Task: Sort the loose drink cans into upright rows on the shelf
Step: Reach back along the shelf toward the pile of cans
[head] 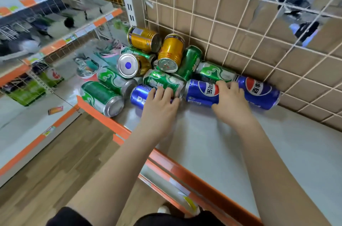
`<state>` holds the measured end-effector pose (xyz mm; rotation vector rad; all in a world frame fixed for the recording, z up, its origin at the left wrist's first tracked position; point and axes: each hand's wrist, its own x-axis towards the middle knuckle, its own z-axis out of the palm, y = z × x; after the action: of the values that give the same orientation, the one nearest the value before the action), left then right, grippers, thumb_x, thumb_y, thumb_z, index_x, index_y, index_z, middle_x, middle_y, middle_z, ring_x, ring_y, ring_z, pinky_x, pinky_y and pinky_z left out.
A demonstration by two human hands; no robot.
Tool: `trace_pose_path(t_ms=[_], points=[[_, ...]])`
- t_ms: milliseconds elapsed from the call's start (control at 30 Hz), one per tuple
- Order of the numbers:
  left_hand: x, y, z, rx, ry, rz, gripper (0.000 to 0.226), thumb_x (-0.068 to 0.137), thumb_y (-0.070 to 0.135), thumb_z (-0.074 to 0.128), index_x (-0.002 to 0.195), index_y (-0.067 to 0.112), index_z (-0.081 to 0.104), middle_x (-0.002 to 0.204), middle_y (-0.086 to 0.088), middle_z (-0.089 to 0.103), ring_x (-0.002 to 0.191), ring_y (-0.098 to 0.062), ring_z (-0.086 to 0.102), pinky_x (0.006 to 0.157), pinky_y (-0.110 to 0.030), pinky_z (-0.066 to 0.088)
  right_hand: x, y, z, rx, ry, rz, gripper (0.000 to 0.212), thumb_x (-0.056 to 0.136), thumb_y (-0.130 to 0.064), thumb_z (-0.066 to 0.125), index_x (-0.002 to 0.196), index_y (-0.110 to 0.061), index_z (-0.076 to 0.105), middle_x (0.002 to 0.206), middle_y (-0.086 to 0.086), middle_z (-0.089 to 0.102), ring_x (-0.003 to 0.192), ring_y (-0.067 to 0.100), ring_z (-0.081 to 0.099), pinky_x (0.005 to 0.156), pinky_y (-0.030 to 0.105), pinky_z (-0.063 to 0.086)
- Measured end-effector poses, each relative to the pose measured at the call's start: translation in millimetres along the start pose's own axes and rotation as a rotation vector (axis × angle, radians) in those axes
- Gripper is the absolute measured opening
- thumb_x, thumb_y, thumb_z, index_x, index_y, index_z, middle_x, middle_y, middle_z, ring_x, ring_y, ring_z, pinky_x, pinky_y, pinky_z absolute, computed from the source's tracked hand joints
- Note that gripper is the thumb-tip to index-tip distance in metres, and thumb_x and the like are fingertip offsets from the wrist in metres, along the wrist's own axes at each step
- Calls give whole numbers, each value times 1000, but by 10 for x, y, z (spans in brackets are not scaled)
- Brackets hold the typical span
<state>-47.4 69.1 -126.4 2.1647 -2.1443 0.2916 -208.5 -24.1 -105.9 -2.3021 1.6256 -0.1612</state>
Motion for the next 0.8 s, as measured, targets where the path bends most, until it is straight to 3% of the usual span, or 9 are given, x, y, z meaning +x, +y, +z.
trace_pose_path(t_ms=[100, 200, 300, 400, 533, 667, 800], points=[[-4, 8, -17, 23, -1, -10, 56, 57, 17, 13, 80, 5, 63, 79, -16, 57, 70, -34, 56, 62, -37, 46, 55, -39, 64, 8, -8, 24, 57, 80, -8, 59, 130, -10, 33, 129, 19, 36, 114, 40, 40, 91, 45, 39], [33, -21, -79, 104, -62, -27, 32, 51, 21, 47, 78, 12, 63, 79, -10, 56, 69, -30, 55, 58, -31, 41, 84, -32, 58, 12, -10, 50, 62, 78, -11, 66, 129, -6, 32, 128, 21, 34, 111, 42, 41, 92, 45, 38], [60, 9, -188, 143, -149, -75, 40, 54, 19, 69, 93, 17, 62, 97, -5, 55, 84, -29, 52, 64, -31, 36, 66, -8, 36, 41, -34, 51, 70, 72, -23, 77, 125, -5, 35, 128, 19, 32, 108, 42, 45, 92, 43, 40], [74, 50, -301, 48, -192, -96, 48, 71, 27, 63, 117, 20, 51, 118, -2, 43, 101, -29, 43, 69, -32, 30, -15, 13, -22, 116, -44, 31, 72, 66, -30, 82, 121, -9, 40, 123, 15, 34, 96, 37, 54, 83, 36, 43], [61, 81, -544, -124, -120, -121, 51, 68, 40, 67, 116, 29, 54, 113, 5, 46, 99, -24, 49, 68, -30, 38, -146, 61, -175, 189, -28, -13, 70, 63, -35, 82, 121, -16, 47, 118, 10, 36, 98, 32, 53, 86, 35, 43], [58, 60, -744, -384, -83, -188, 52, 61, 49, 71, 109, 35, 60, 107, 10, 53, 101, -17, 55, 76, -33, 47, -273, 132, -444, 195, 43, -113, 70, 62, -31, 82, 125, -23, 55, 113, 8, 39, 111, 31, 45, 96, 36, 40], [86, 130, -817, -425, -99, -181, 50, 62, 43, 75, 110, 32, 63, 107, 8, 58, 101, -17, 55, 80, -34, 48, -385, 219, -631, 72, -5, -193, 71, 65, -26, 81, 129, -19, 52, 119, 9, 47, 111, 33, 39, 91, 37, 37]])
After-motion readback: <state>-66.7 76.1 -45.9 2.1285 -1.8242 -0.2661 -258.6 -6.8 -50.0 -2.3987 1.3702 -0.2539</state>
